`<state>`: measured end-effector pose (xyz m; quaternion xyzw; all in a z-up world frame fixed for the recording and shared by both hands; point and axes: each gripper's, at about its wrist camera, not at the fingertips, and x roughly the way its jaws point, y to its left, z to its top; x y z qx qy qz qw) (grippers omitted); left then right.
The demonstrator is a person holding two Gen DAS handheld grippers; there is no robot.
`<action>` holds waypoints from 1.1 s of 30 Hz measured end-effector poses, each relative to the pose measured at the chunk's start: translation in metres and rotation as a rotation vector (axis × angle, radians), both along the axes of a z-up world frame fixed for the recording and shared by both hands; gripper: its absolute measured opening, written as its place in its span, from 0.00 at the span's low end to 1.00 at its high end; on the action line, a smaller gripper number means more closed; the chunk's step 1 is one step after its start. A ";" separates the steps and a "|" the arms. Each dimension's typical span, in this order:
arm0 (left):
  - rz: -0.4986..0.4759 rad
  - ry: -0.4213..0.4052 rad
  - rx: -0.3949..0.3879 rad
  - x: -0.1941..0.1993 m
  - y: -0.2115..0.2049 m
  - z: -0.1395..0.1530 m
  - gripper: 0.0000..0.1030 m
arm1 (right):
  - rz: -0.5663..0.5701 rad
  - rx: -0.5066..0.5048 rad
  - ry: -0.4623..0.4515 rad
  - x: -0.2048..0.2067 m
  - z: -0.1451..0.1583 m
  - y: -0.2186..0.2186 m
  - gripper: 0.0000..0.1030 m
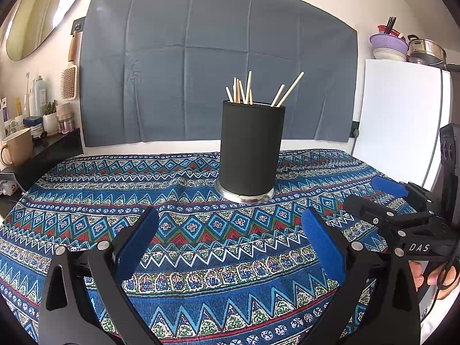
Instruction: Organize utensils
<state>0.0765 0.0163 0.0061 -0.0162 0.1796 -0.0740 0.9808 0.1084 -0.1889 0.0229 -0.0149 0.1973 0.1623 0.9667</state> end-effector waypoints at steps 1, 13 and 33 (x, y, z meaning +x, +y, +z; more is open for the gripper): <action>0.000 0.000 0.000 0.000 0.000 0.000 0.94 | 0.001 0.000 0.000 0.000 0.000 0.000 0.92; 0.000 0.000 -0.001 0.000 0.000 0.000 0.94 | -0.005 0.001 -0.005 -0.001 0.000 0.000 0.92; -0.002 -0.002 -0.001 -0.001 -0.001 -0.001 0.94 | -0.006 0.002 -0.008 -0.001 0.000 0.000 0.92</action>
